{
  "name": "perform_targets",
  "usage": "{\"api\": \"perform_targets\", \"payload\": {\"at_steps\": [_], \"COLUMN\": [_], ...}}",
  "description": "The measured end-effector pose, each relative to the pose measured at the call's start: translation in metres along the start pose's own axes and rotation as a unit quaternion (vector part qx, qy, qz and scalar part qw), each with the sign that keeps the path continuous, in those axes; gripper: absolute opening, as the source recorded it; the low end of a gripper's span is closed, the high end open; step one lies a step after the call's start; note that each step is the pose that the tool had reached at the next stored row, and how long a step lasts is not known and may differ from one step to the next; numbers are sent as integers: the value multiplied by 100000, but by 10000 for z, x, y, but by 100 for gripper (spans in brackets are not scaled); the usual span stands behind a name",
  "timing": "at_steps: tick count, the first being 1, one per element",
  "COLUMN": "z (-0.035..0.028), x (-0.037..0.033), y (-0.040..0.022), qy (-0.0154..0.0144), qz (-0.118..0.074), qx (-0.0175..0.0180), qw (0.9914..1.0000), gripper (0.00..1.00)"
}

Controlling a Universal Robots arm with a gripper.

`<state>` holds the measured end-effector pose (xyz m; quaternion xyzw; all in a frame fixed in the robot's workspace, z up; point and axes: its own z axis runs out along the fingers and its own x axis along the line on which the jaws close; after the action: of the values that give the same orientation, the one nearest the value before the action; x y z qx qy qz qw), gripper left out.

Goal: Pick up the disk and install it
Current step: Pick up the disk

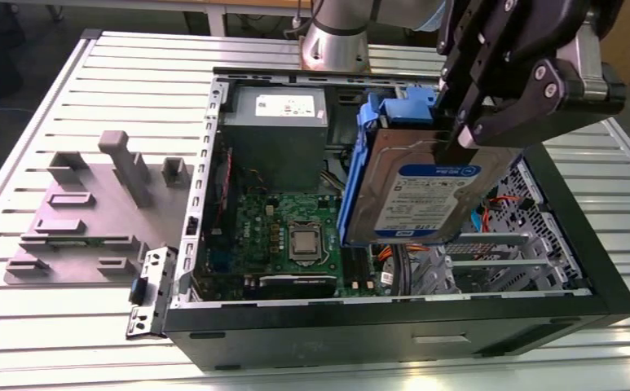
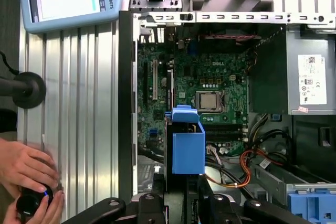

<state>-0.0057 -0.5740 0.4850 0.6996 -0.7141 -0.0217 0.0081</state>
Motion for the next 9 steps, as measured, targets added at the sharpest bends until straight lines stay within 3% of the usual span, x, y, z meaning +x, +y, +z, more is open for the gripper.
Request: {"api": "perform_targets", "payload": {"at_steps": [9], "z": [4], "x": [-5], "y": [-254], "qy": [-5], "qz": [0], "qx": [-50], "qw": [100000], "gripper": [35]}}
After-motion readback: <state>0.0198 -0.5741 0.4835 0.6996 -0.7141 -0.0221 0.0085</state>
